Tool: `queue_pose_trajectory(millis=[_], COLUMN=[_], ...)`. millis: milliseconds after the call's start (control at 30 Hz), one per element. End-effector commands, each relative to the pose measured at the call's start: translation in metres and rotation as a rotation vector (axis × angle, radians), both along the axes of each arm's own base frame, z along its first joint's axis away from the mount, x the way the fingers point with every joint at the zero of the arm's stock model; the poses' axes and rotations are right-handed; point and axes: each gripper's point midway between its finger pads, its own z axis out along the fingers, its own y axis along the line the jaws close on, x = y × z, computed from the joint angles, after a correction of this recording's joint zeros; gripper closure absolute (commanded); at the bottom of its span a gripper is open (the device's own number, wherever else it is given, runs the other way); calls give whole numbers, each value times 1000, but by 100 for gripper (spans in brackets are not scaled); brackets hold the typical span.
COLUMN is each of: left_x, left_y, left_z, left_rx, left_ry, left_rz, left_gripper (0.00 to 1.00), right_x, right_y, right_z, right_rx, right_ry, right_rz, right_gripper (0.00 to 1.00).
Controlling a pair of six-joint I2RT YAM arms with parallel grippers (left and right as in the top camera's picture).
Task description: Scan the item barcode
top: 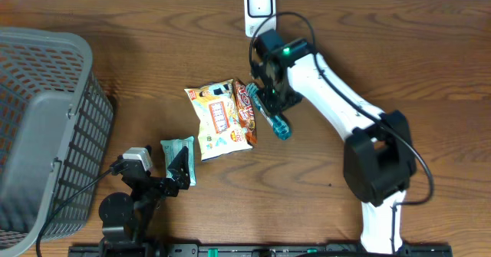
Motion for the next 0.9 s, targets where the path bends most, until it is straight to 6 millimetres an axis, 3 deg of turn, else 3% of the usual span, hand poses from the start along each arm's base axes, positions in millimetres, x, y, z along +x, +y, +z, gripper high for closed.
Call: queue_pose_trajectory(millis=[0,133,200,267,400,467,600,633,867], left_x=[-1,-1,-1,-1,-1,-1,-1,-1,-1], left_y=[0,0,0,0,0,0,0,0,0], left_z=[-10,-10,-10,-10,-10,-10,-10,-10,-10], left_rx=[2,2,2,2,2,2,2,2,2], left_ry=[31,31,31,31,31,31,31,31,32], left_rz=[2,2,2,2,2,2,2,2,2], left_gripper=[2,2,2,2,2,2,2,2,2], right_x=[12,7,5,2,-7,-13,-26,-32,-55], right_y=[8,5,4,2,-4,-7,-13,-22,-97], right_z=[78,108,105,95,71,65,69,75,115], right_rx=[119,152,144,125,83,69,44,16,-261], right_ry=[-160,-216,-202,-178,-114,-85,-51,-51,-160], right_rz=[-49,-55,-54,-55,-61,-80,-89,-104,-419], right_gripper=[43,25,23,24,41,42,21,11,9])
